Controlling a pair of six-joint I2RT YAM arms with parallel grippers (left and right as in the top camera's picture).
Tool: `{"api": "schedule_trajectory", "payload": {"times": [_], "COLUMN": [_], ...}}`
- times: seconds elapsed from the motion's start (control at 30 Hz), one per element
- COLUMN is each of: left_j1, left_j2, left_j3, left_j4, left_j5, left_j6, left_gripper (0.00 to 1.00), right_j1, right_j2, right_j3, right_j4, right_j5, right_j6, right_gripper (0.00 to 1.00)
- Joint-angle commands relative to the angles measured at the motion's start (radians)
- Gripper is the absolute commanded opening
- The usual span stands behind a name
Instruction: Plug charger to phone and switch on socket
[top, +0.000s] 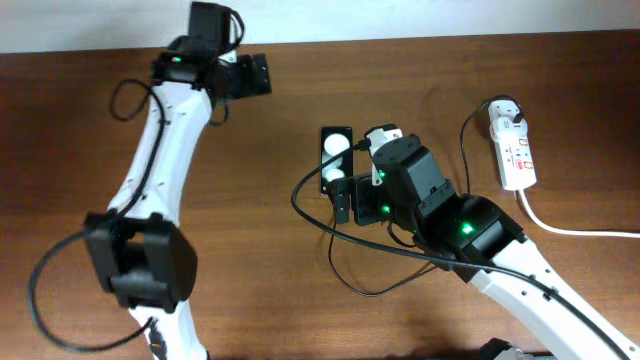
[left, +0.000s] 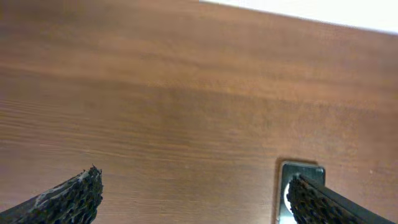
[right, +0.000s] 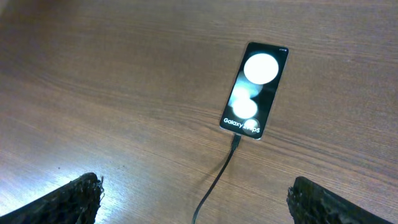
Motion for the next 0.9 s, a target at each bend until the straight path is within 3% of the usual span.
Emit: {"api": "schedule_trajectory", "payload": {"times": [0.0,0.23,0.33,0.43,0.57,0.63,0.67,0.7,0.73,0.83,0.87], "left_j1": [0.006,0.006,0.006,0.006,0.006,0.006,0.006,0.006,0.006,0.006,0.006], "left_j2": [-0.110,-0.272,-0.312,-0.342,-0.432,-0.507,-0.536,-0.565,-0.594,-0.632,-0.637], "left_j3": [0.018,0.018,0.018,0.018,0.018,0.018,0.018,0.018,0.018,0.018,0.017], "left_j4": [-0.007,-0.038,-0.038,0.004,0.177,0.237,0.240,0.238,0.230,0.138,0.122], "left_j5": [-0.153,-0.168,-0.298,-0.312,-0.312,-0.312,-0.313,-0.321,-0.377,-0.545,-0.562], "left_j6": [0.031,0.095,0.106,0.114,0.280,0.441,0.469,0.480,0.480,0.480,0.480], "left_gripper": [0.99,0.99,0.99,0.99,0.99,0.99,0.99,0.99,0.99,0.99,0.99], "right_j1": [-0.003,-0.003,-0.003,-0.003,-0.003,-0.003,-0.003,-0.003,-0.003,-0.003,-0.003], "right_j2": [-0.014,-0.014,-0.014,-0.014,-0.014,-0.011,-0.007,-0.002,0.011,0.035,0.036], "right_j3": [0.015,0.015,0.015,0.015,0.015,0.015,0.015,0.015,0.015,0.015,0.015], "right_j4": [0.003,-0.005,-0.005,-0.005,-0.004,-0.003,0.003,0.005,0.015,0.030,0.030], "right_j5": [-0.002,-0.002,-0.002,-0.002,-0.001,-0.001,0.001,0.002,0.002,0.024,0.064], "right_j6": [0.007,0.007,0.007,0.007,0.007,0.007,0.007,0.007,0.007,0.007,0.007], "right_gripper": [0.99,0.99,0.99,0.99,0.99,0.98,0.79,0.67,0.39,0.08,0.04]}}
